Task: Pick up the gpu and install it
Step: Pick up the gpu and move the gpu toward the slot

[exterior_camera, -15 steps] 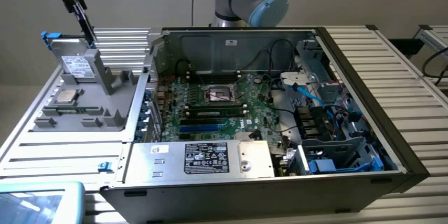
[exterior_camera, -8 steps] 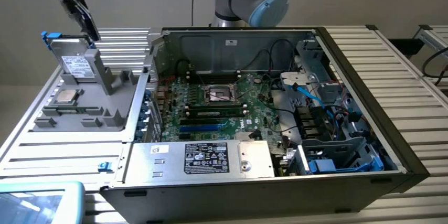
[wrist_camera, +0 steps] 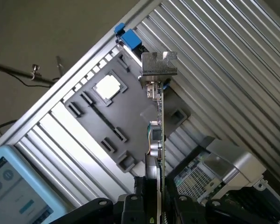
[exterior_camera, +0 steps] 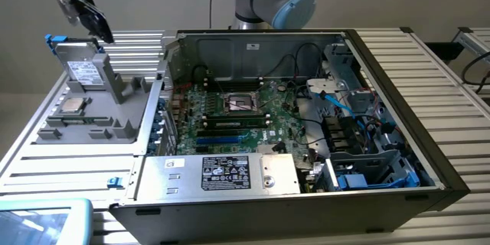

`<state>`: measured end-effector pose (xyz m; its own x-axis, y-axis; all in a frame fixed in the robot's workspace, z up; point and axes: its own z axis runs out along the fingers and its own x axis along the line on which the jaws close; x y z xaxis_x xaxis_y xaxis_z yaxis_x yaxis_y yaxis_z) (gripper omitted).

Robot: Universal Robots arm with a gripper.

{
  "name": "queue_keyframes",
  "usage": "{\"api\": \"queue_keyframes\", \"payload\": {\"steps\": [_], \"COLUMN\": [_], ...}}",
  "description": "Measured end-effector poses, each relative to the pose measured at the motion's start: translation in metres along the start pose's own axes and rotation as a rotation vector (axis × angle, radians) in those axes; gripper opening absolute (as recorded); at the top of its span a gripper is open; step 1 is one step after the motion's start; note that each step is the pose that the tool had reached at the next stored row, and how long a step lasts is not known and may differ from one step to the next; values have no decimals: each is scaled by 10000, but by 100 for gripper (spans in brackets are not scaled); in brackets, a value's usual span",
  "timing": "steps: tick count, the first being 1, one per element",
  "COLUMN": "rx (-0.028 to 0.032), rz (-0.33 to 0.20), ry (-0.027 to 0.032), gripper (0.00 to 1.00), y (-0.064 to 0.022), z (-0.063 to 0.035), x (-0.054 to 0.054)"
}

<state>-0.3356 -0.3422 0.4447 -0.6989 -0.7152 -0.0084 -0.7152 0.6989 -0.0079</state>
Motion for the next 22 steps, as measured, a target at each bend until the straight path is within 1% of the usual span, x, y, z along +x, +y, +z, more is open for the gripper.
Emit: {"api": "queue_keyframes", "payload": {"steps": [22], "rx": [-34], "rz": [-3995], "ry": [-32], "gripper": [27], "y": [0], "z": [36], "x": [0]}}
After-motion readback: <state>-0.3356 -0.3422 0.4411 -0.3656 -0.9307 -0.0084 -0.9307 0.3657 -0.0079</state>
